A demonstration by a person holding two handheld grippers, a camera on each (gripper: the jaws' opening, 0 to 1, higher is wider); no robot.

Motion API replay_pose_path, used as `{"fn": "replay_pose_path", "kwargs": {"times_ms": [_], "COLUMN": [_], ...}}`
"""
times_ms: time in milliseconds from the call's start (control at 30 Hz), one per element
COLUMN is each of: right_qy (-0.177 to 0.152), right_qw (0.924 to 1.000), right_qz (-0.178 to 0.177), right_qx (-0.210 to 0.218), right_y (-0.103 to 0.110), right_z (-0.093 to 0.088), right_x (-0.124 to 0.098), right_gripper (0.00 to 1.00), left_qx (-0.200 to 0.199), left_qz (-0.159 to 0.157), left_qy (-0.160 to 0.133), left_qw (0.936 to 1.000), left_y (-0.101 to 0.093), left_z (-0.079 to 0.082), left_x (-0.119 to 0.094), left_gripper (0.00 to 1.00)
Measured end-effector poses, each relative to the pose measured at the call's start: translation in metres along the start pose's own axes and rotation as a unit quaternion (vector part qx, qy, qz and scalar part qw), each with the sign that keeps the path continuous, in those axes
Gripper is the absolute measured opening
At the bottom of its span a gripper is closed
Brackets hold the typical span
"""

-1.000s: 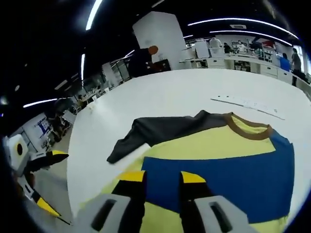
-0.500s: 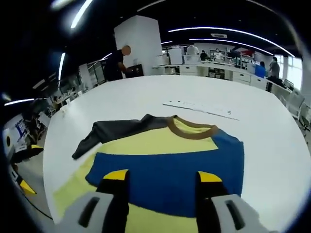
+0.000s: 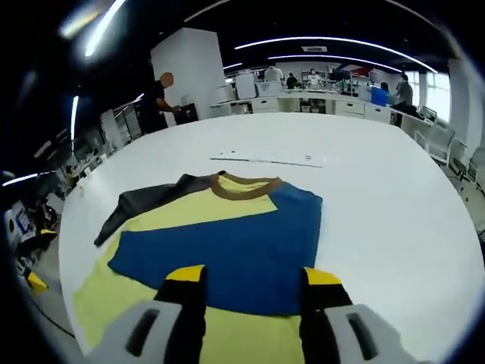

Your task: Fold the garment on the visible template until the final outline fits inside the template.

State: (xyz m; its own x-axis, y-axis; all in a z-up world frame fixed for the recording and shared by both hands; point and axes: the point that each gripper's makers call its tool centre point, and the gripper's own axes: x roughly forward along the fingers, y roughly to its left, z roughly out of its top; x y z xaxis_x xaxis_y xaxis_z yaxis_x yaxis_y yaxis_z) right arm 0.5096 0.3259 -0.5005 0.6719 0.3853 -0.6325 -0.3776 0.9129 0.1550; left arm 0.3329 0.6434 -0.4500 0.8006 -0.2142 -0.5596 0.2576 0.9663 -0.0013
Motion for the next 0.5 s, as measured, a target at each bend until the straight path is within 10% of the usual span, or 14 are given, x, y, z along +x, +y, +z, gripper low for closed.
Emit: {"fn": "replay_pose_path", "kwargs": {"times_ms": [500], "right_qy": [0.022], "right_qw": [0.9995], "right_qz": [-0.023], "right_qx": [0.001], "right_y": [-0.033], "right_z": [-0.032], "right_x": [-0.006], "right_gripper": [0.28], "left_qx": [0.003], "left_qz": [0.0], "left_qy": [0.003], "left_qw": [1.0], "left_y": [-0.004], "left_z": [0.0], "left_x": [0.001], "left_gripper": [0.99]}}
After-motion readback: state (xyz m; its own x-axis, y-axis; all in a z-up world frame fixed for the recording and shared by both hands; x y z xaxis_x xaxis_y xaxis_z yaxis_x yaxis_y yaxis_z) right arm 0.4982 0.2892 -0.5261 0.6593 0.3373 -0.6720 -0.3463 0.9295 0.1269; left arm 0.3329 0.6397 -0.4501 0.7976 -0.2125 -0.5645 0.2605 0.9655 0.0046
